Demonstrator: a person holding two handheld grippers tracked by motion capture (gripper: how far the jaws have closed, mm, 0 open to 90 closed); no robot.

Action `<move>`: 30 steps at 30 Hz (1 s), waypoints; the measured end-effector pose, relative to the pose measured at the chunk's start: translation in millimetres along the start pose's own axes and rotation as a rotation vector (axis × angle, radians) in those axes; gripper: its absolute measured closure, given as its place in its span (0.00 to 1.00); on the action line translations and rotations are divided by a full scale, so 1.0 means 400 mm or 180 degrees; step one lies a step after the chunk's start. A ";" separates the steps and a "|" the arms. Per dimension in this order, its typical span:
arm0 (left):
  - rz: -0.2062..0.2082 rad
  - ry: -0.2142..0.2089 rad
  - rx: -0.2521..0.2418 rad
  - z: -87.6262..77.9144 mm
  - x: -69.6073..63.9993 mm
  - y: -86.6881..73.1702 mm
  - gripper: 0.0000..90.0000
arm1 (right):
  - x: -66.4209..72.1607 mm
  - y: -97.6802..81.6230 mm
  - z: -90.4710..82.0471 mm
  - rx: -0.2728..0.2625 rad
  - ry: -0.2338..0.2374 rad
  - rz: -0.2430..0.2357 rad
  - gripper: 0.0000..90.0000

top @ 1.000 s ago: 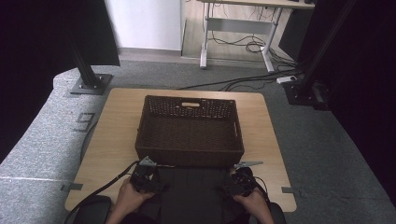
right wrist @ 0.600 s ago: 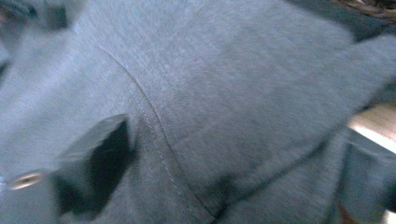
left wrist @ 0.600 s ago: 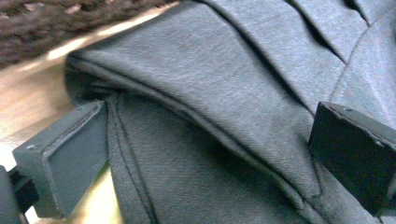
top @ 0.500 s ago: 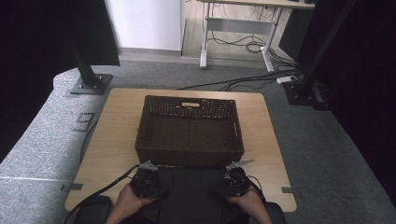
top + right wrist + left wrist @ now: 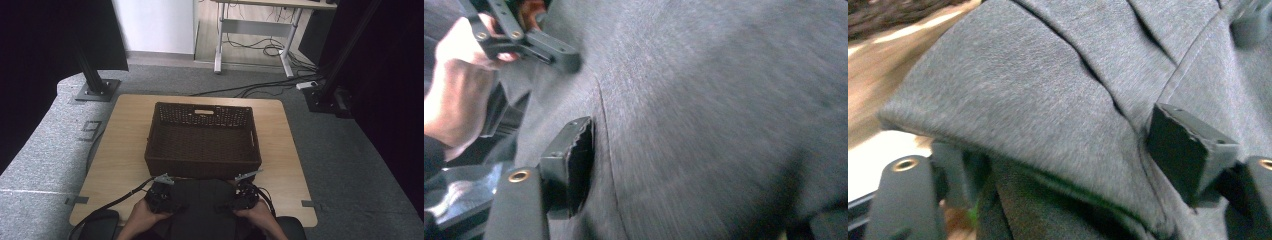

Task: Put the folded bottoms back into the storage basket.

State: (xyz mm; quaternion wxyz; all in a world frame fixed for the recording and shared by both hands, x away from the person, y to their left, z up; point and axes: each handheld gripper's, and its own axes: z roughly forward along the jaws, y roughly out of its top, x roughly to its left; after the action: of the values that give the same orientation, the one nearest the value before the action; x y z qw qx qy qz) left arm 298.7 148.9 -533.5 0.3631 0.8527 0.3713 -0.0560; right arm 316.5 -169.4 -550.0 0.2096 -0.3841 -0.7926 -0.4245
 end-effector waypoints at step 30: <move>0.0291 -0.0566 -0.0560 -0.087 -0.027 0.047 0.68 | 0.107 0.009 -0.056 -0.0471 -0.0225 -0.0708 0.63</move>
State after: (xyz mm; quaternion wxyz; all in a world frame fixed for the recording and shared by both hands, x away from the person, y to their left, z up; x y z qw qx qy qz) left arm 297.7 157.0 -493.2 0.4701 0.8253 0.3020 -0.0819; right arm 293.1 -168.5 -507.5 0.1043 -0.3230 -0.8038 -0.4886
